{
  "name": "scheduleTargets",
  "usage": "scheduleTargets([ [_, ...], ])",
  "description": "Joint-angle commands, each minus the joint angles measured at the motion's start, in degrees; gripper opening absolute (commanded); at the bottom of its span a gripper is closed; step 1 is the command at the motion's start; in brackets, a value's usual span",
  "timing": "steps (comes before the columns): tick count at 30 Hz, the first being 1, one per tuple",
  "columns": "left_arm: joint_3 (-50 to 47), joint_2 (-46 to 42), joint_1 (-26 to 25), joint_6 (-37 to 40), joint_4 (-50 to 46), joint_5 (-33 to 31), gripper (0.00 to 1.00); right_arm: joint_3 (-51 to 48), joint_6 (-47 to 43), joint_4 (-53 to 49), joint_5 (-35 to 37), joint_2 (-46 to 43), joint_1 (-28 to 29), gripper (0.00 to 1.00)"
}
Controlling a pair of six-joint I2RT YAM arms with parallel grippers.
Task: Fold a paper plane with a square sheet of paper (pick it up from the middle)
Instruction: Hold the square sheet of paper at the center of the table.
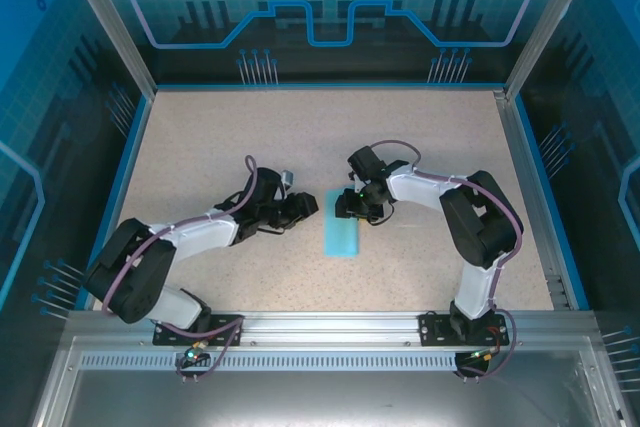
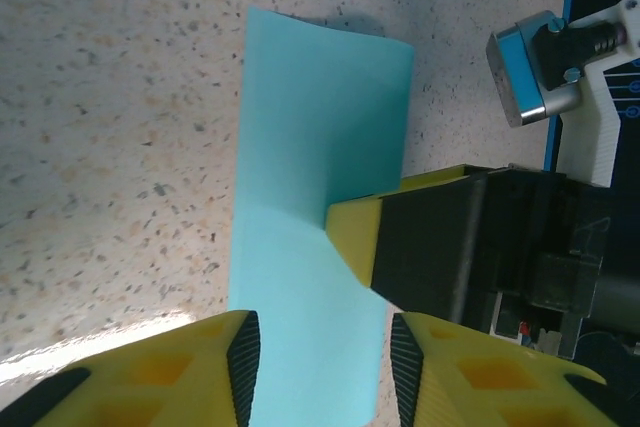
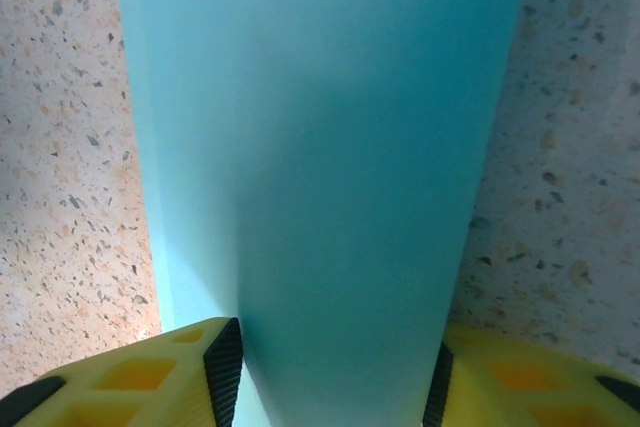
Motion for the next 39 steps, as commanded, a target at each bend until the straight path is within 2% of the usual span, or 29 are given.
scheduleTargets([
  [1,1.8,2.05,-0.82,1.02,0.75,0.65,0.41,-0.32,-1.97,-1.56,1.05,3.79,-0.06,0.53],
  [14,0.71,5.28,-0.92,-0.74,3.5,-3.86,0.35,0.77,-2.04,-3.17,2.93,9.39,0.65,0.54],
  [24,-1.48,3.11,-0.83,-1.67,2.57,-12.67,0.3,2.46,0.14,-5.24,4.9,13.42,1.06,0.54],
  [32,-2.37,1.97,-0.74,-2.18,1.61,-15.46,0.29,3.54,-1.8,-5.39,4.34,15.38,1.84,0.55],
  [39,-2.45,1.86,-0.72,-1.55,1.54,-14.91,0.29,3.47,-2.75,-5.14,4.24,16.53,2.48,0.55],
])
